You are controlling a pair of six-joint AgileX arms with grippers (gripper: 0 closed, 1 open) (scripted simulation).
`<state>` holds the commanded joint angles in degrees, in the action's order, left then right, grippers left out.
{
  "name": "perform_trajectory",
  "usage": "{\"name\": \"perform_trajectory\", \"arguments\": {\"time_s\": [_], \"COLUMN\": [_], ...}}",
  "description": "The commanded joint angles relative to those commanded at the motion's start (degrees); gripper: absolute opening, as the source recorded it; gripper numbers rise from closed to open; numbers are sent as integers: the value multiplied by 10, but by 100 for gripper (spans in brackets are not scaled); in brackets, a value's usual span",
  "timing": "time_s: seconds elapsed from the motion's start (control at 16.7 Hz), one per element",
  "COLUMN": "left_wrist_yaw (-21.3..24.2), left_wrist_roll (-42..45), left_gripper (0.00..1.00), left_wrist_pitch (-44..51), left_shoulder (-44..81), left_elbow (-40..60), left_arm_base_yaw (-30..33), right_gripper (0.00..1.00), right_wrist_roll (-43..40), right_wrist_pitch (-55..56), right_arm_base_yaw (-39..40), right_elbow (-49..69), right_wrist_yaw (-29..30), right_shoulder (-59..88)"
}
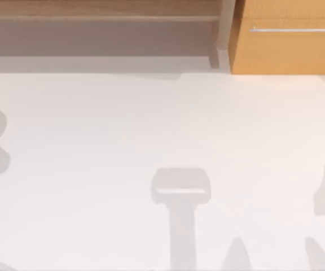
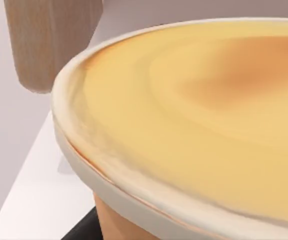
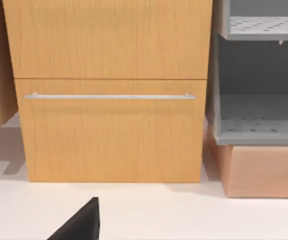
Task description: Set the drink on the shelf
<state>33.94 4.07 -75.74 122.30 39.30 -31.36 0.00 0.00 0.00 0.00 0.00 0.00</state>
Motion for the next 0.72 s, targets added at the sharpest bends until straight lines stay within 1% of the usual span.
{"name": "perform_trajectory", "arguments": {"time_s": [0.24,0.48,0.6,0.72], "left_wrist_yaw": [0,0,-10,-32], "left_wrist_roll": [0,1,0,-2], "left_gripper": [0,0,0,0], "left_wrist_pitch": [22,21,17,23], "left_shoulder": [-23,-21,-38,-66], "left_elbow": [-1,0,15,41], "left_arm_base_yaw": [0,0,5,17], "right_gripper": [100,100,100,100], "right_wrist_roll": [0,0,0,0], "right_wrist_pitch": [0,0,0,0], "right_arm_base_yaw": [0,0,0,0], "right_elbow": [0,0,0,0], "right_wrist_yaw": [0,0,0,0], "right_shoulder": [0,0,0,0]}}
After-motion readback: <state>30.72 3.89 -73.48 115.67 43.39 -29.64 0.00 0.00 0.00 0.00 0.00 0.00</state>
